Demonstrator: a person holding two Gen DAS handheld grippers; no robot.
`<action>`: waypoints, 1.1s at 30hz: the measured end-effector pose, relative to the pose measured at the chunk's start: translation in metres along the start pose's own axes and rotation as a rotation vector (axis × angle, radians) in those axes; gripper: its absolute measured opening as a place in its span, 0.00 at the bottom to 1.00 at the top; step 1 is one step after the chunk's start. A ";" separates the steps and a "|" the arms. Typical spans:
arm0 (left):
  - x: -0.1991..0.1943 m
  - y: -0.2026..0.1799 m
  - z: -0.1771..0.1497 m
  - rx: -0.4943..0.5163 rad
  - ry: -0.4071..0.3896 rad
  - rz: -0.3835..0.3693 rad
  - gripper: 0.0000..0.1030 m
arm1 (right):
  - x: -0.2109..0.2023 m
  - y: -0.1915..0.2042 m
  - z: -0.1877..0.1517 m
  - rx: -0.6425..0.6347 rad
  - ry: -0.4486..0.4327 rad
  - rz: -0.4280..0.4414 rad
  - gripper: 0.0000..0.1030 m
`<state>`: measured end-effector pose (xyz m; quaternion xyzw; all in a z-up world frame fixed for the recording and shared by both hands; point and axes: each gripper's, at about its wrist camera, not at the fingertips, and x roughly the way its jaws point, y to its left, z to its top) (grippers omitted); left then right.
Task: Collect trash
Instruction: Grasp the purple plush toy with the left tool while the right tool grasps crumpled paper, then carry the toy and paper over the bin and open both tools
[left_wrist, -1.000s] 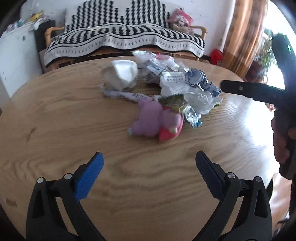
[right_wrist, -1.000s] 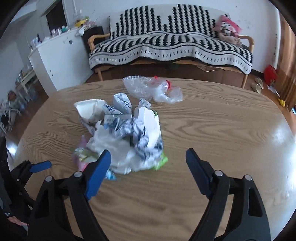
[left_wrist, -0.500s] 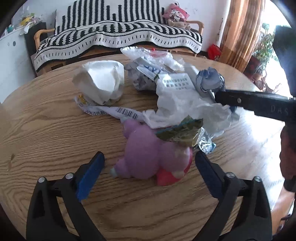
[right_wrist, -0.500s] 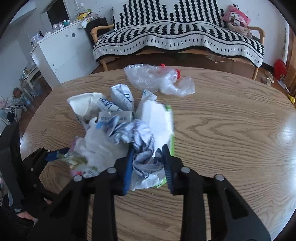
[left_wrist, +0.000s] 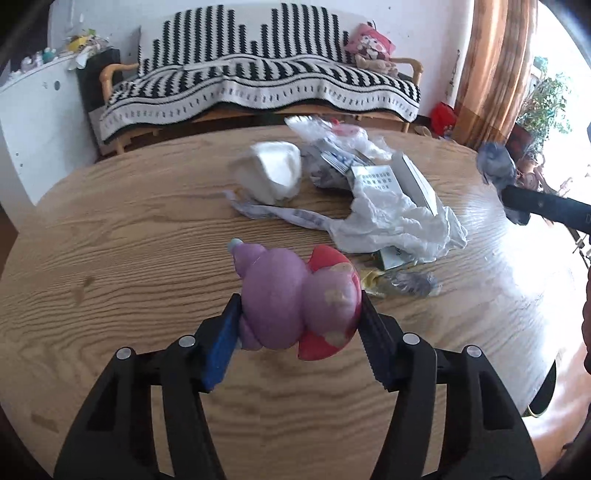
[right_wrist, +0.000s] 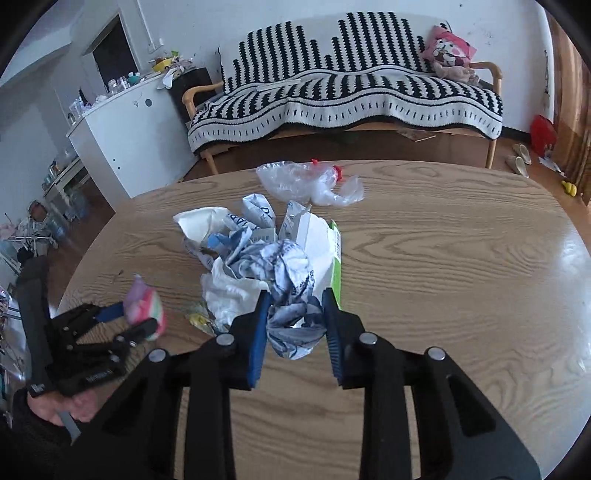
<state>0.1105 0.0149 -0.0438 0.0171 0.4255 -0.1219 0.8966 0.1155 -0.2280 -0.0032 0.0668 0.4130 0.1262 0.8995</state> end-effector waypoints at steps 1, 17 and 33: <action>-0.007 0.002 -0.002 -0.003 -0.006 0.004 0.58 | -0.004 0.000 -0.002 0.006 -0.003 -0.004 0.28; -0.034 -0.109 -0.003 0.132 -0.033 -0.173 0.58 | -0.121 -0.103 -0.110 0.212 -0.085 -0.222 0.28; -0.045 -0.418 -0.074 0.541 0.065 -0.677 0.58 | -0.264 -0.266 -0.324 0.661 -0.070 -0.600 0.28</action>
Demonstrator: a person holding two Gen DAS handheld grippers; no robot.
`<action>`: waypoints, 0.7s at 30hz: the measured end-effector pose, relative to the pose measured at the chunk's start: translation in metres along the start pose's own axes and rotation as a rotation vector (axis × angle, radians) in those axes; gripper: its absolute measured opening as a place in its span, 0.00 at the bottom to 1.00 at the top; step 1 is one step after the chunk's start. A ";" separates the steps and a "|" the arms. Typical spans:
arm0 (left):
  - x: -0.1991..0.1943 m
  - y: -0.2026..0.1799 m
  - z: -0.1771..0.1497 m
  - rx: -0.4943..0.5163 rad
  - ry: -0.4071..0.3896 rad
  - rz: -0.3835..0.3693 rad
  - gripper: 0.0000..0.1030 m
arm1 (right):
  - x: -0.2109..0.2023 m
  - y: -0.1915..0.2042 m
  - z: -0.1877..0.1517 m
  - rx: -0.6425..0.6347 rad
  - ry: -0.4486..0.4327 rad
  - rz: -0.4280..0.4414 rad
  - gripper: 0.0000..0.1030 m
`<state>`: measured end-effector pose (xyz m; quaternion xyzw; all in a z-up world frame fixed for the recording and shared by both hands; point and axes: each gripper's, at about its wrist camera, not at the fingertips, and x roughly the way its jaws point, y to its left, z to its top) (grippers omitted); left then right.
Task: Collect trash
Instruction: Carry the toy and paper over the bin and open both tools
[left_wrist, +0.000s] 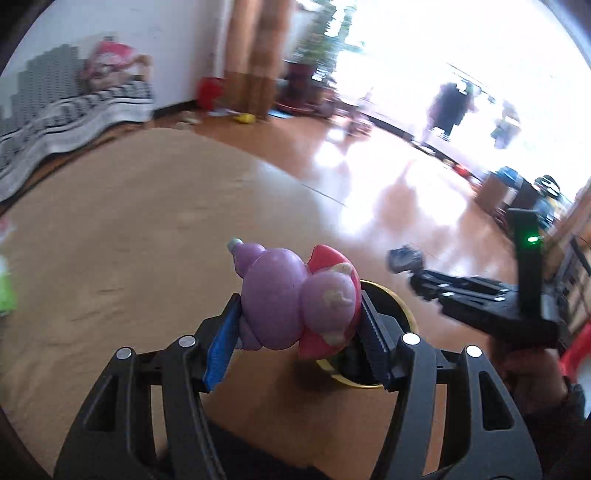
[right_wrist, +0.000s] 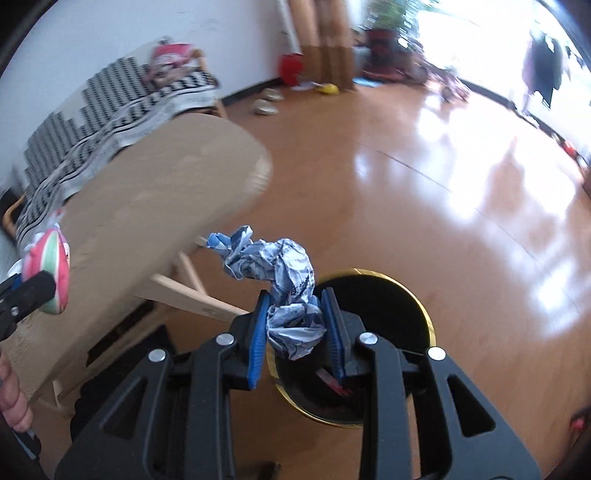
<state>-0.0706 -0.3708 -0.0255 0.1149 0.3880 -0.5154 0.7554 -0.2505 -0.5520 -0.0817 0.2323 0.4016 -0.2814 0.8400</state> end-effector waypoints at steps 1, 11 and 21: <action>0.011 -0.012 0.000 0.016 0.015 -0.023 0.58 | 0.002 -0.011 -0.004 0.019 0.009 -0.010 0.28; 0.065 -0.051 -0.007 0.101 0.095 -0.056 0.58 | 0.019 -0.052 -0.025 0.112 0.049 -0.025 0.28; 0.092 -0.059 -0.009 0.088 0.144 -0.041 0.58 | 0.025 -0.069 -0.028 0.162 0.035 -0.019 0.66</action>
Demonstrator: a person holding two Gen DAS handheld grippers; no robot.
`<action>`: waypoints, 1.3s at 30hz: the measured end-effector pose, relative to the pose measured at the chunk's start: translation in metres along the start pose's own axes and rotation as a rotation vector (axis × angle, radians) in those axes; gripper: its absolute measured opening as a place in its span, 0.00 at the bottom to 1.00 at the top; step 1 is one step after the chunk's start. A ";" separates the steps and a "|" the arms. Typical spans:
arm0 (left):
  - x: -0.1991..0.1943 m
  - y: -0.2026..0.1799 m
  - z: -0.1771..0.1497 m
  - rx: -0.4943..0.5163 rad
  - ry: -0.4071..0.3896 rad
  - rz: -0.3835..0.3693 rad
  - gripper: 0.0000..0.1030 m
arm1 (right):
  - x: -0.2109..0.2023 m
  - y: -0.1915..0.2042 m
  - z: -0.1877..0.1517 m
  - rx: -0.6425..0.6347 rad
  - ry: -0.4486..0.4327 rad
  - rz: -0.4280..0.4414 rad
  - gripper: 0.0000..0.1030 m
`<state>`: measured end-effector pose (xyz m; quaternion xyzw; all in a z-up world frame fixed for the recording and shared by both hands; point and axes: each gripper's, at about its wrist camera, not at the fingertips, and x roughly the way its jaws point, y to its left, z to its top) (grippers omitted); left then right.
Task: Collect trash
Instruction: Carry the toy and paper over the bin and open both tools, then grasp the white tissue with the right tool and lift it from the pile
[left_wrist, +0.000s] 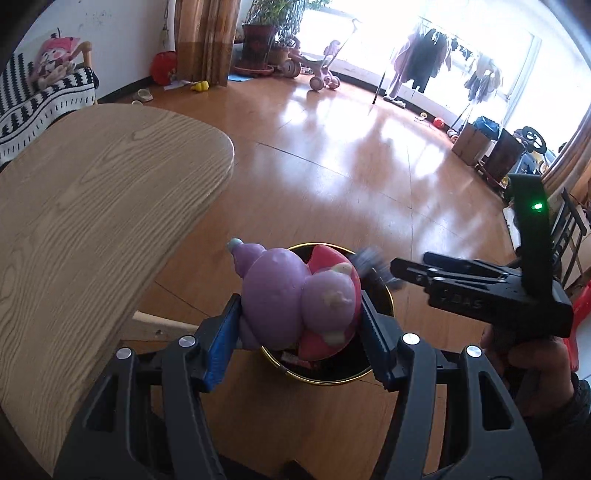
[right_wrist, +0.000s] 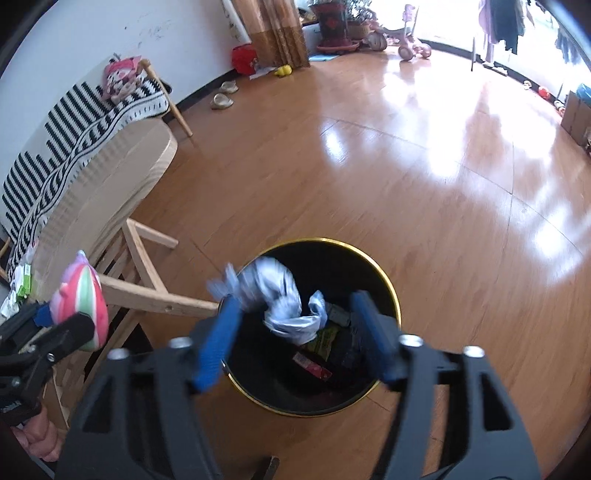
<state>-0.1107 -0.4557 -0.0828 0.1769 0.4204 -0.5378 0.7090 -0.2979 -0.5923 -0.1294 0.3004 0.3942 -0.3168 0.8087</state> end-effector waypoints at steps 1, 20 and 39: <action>0.003 -0.001 0.000 0.002 0.005 0.001 0.58 | -0.001 -0.002 0.000 0.004 -0.004 0.001 0.66; 0.036 -0.028 0.021 0.003 -0.007 -0.059 0.85 | -0.032 -0.034 -0.001 0.093 -0.083 -0.045 0.77; -0.135 0.116 -0.060 -0.200 -0.176 0.296 0.91 | -0.019 0.169 0.011 -0.248 -0.048 0.141 0.81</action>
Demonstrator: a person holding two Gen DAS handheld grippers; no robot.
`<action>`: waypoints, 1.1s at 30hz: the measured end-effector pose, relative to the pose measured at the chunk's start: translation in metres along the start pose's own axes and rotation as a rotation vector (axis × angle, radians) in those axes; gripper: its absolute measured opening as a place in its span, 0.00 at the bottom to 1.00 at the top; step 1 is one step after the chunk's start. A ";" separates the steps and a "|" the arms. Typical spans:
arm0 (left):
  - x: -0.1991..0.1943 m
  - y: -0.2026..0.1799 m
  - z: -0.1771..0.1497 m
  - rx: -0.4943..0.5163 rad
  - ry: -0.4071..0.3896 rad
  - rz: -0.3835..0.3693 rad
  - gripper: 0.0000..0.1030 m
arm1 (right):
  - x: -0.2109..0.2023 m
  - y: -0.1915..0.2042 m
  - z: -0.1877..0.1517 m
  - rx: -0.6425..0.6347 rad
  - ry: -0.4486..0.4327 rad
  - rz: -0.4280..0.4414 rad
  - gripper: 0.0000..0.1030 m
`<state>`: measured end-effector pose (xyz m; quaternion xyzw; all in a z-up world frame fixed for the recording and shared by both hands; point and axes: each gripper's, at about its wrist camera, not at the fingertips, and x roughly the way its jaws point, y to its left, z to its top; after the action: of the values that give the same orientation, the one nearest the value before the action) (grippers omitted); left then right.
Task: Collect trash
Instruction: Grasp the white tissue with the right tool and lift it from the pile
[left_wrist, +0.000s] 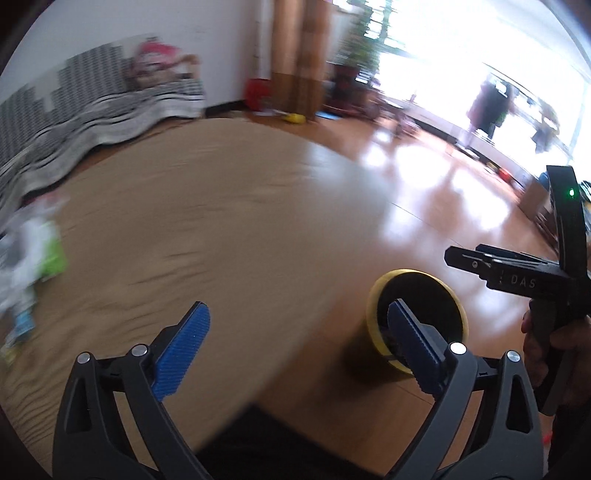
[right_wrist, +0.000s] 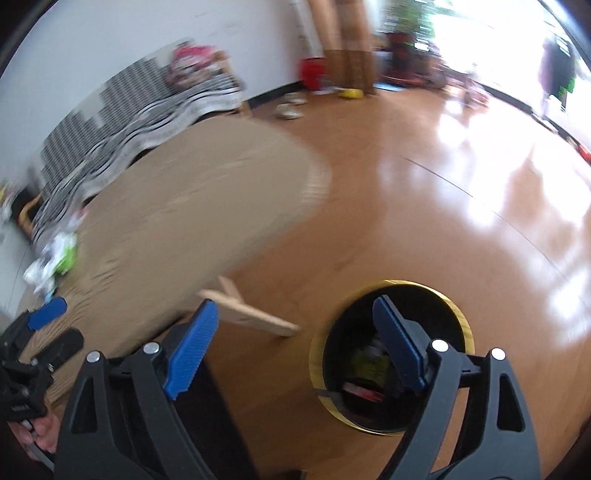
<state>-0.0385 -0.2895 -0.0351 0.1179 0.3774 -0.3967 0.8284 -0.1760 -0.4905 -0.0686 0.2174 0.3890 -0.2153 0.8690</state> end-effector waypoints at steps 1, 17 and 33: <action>-0.009 0.015 -0.003 -0.024 -0.007 0.017 0.92 | 0.003 0.016 0.003 -0.022 0.002 0.022 0.81; -0.125 0.267 -0.100 -0.402 -0.013 0.402 0.92 | 0.057 0.381 0.013 -0.598 0.063 0.426 0.81; -0.080 0.300 -0.098 -0.374 0.043 0.328 0.92 | 0.141 0.476 0.008 -0.837 0.104 0.359 0.59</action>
<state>0.1013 0.0015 -0.0763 0.0304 0.4376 -0.1775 0.8810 0.1725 -0.1371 -0.0720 -0.0777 0.4416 0.1255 0.8850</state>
